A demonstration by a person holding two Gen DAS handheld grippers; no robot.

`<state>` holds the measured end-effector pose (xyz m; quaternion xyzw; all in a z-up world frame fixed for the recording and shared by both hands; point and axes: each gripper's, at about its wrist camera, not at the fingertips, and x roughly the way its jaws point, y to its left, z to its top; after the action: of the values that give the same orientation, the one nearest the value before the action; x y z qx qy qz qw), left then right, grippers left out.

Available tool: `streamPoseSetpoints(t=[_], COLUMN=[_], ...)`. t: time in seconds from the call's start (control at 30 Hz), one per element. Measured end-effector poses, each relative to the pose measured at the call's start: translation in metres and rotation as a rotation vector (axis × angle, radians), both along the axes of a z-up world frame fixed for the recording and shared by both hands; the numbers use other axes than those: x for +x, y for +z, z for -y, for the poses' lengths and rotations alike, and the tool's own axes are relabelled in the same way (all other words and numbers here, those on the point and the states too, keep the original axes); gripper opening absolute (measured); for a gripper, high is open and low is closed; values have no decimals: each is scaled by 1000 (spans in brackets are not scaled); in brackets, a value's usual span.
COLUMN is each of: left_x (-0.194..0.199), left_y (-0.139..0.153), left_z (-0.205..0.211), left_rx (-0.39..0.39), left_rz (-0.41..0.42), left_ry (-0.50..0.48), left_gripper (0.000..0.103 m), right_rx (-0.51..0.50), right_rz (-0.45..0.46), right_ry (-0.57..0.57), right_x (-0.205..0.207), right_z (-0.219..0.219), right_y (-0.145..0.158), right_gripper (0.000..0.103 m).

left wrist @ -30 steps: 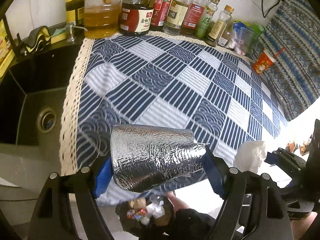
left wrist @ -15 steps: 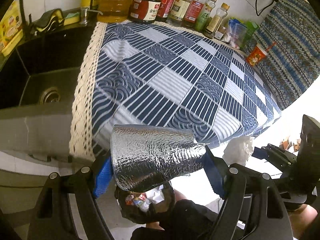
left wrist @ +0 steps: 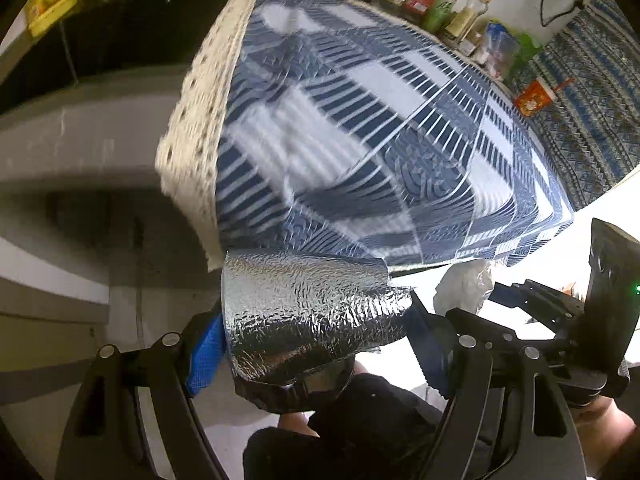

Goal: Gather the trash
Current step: 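Carry the foil roll and plastic wrap down over the black trash bin, then open the left tool while the right tool opens, dropping both items into the bin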

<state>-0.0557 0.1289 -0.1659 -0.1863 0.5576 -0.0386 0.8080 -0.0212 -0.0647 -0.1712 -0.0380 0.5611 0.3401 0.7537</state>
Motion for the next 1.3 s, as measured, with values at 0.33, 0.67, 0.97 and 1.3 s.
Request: streamPoseSetpoints(t=[0.33, 0.67, 0.97, 1.3], left_x=[-16, -19, -13, -9], left_y=[-65, -124, -181, -230], left_z=[-5, 2, 5, 3], left_rx=[-42, -89, -117, -148], left_rz=[-141, -250, -313, -392], left_ry=[31, 44, 69, 103], left_gripper=[78, 78, 78, 78], right_rx=[-56, -96, -137, -169], right_rz=[-115, -220, -315, -382], right_ry=[45, 48, 60, 64], right_x=[-13, -19, -32, -31], right_z=[-7, -13, -16, -24], right_y=[-57, -121, -174, -222], right_gripper=[58, 58, 58, 59])
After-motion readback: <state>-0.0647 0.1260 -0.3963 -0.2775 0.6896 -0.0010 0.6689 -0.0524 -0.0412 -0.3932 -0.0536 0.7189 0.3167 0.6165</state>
